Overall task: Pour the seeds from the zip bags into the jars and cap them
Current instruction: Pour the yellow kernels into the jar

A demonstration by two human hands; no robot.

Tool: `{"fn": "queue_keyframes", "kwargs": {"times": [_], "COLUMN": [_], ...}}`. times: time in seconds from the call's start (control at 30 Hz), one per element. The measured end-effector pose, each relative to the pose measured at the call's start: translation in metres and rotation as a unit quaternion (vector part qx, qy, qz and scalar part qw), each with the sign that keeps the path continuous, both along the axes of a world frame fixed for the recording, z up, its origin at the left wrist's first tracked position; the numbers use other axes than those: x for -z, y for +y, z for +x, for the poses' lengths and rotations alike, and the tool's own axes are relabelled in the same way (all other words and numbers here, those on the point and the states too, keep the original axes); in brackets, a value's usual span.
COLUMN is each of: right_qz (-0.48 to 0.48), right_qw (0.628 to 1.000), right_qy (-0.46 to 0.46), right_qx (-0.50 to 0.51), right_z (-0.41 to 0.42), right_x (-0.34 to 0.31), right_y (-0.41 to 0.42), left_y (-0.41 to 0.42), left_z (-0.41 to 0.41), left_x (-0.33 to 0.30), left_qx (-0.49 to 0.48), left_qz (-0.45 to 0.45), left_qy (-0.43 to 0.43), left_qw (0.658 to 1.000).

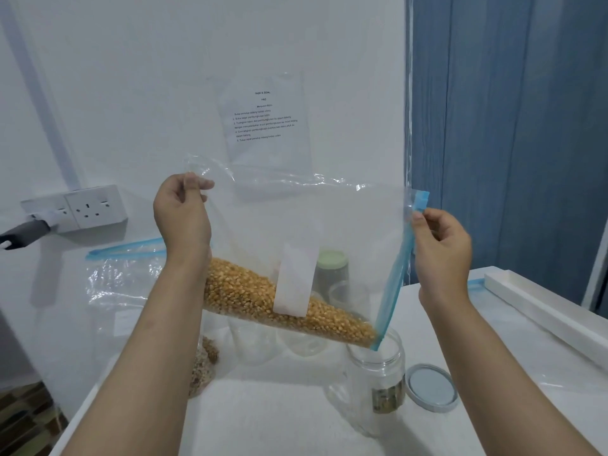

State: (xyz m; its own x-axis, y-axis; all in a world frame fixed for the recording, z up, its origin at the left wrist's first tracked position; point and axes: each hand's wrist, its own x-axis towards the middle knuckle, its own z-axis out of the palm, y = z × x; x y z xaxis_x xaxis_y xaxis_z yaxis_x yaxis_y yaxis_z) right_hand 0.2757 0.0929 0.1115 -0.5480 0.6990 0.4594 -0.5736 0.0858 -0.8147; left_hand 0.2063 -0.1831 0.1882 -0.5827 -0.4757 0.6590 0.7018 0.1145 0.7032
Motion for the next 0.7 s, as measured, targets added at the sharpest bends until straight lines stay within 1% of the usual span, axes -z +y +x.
{"fn": "queue_keyframes", "kwargs": {"times": [0.17, 0.5, 0.6, 0.7], "right_qz": [-0.002, 0.000, 0.005, 0.007], "right_qw": [1.000, 1.000, 1.000, 1.000], "right_qy": [-0.003, 0.007, 0.004, 0.000], "right_qx": [0.006, 0.000, 0.001, 0.001], "right_z": [0.003, 0.008, 0.007, 0.007], "right_x": [0.001, 0.004, 0.006, 0.007], "right_y": [0.001, 0.003, 0.003, 0.003], "left_y": [0.001, 0.001, 0.002, 0.002], "left_z": [0.001, 0.000, -0.001, -0.001], "left_x": [0.000, 0.010, 0.010, 0.011], "left_qx": [-0.001, -0.018, 0.003, 0.006], "left_qz": [0.000, 0.064, 0.094, 0.101], "left_qy": [-0.002, 0.038, 0.050, 0.056], "left_qw": [1.000, 0.997, 0.994, 0.993]}}
